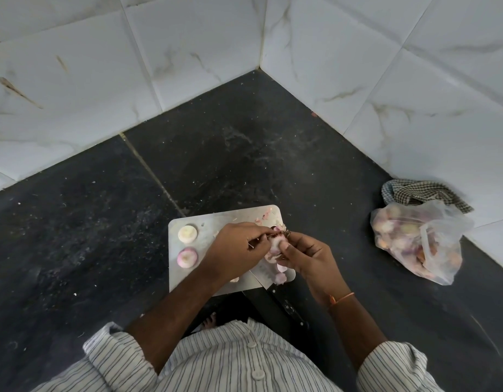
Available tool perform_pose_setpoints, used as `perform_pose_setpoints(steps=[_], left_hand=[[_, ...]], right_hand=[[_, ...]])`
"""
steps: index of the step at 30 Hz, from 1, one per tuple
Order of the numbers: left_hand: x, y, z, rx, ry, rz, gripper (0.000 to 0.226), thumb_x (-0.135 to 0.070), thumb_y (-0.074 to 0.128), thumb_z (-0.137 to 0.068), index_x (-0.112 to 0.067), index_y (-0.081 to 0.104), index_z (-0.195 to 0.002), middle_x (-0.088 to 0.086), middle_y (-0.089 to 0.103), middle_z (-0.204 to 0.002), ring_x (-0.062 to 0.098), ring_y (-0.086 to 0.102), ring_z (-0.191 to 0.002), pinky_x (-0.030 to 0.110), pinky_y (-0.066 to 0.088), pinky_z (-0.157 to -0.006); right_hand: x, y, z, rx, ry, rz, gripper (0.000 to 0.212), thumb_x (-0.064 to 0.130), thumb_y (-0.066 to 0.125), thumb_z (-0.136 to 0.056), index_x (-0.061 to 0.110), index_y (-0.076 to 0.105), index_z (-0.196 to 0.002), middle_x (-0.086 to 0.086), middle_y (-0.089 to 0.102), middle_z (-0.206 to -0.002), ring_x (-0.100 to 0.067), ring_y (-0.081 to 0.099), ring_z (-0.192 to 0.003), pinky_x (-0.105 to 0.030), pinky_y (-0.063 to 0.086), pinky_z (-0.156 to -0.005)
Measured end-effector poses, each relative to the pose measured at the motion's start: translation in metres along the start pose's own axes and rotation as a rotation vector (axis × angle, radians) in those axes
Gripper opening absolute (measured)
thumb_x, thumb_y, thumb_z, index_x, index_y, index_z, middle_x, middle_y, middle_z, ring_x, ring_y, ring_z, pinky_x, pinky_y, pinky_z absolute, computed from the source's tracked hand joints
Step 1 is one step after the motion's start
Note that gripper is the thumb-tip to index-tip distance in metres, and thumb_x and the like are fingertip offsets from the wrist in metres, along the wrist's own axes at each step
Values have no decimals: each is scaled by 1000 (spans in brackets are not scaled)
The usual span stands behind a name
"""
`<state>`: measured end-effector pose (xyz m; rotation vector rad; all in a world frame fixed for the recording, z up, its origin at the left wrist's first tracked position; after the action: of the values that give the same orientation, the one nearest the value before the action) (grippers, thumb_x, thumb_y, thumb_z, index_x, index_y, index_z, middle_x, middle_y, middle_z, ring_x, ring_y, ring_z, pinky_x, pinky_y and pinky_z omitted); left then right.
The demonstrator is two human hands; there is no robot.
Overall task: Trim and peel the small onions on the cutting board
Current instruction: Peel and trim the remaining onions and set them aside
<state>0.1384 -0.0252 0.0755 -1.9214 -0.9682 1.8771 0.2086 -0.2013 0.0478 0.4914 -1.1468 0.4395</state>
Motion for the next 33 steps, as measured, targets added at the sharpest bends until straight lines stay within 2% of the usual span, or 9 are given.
perform_pose_setpoints(steps=[3,6,8,12,14,18,20,25,33], left_hand=[[2,0,2,26,-68,157,33,-19,57,-102,-27,81,-123,-16,80,-107,2,72,-102,25,58,-92],[9,6,8,107,-184,409,36,-27,69,-101,-33,72,-137,-19,75,-123,5,71,-115,26,58,-97],[11,12,11,142,-157,409,54,-32,83,-92,-38,65,-143,-17,69,-130,8,69,-119,27,59,-99],[20,12,13,73,-139,427,54,-24,92,-85,-42,70,-130,-13,66,-129,7,67,-121,21,54,-103],[28,7,16,38,-168,390,49,-28,92,-84,-36,72,-128,-15,69,-128,3,67,-120,17,53,-99],[50,-5,28,66,-283,314,49,-33,91,-85,-48,68,-126,-33,71,-119,-3,69,-109,16,56,-89],[59,-10,33,83,-317,280,56,-37,91,-85,-57,63,-129,-35,69,-120,-5,67,-108,16,58,-87],[68,-17,42,45,-348,247,46,-43,85,-90,-58,64,-128,-33,64,-126,-10,62,-113,12,54,-88],[77,-22,52,121,-493,59,33,-67,65,-96,-44,54,-117,-26,67,-105,3,68,-97,31,61,-86]], right_hand=[[-3,-1,0,-14,21,-32,26,19,69,-100,11,76,-123,-26,76,-115,-57,68,-110,-64,55,-100],[-4,4,0,-19,83,-159,31,23,70,-97,8,74,-124,-26,75,-114,-42,71,-93,-50,60,-83],[-4,10,0,0,140,-266,38,24,72,-94,4,69,-126,-24,74,-109,-29,72,-83,-39,61,-71],[-11,19,4,31,217,-245,36,27,69,-98,3,67,-125,-17,75,-101,-22,71,-82,-35,59,-70],[-14,19,7,23,190,78,26,35,61,-106,12,70,-115,-7,79,-99,-17,70,-79,-34,58,-68],[-22,15,27,49,1,1235,33,66,61,-95,32,62,-92,11,69,-83,-4,64,-73,-23,52,-65],[-39,14,41,104,12,1447,34,67,61,-92,34,59,-99,11,66,-96,-8,62,-84,-27,51,-70],[-70,9,54,96,79,1464,34,53,65,-96,32,55,-121,8,64,-120,-15,65,-102,-30,55,-83],[-84,14,56,43,183,1138,26,36,66,-87,24,58,-109,9,63,-96,-11,61,-82,-33,51,-73]])
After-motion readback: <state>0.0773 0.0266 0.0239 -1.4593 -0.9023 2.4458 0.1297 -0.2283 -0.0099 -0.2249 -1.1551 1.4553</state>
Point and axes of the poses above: each hand's wrist, its own z-axis away from the middle knuckle, its own y-axis out of the palm, x = y × z, the point moved 5 cm from there along -z, towards the middle knuckle
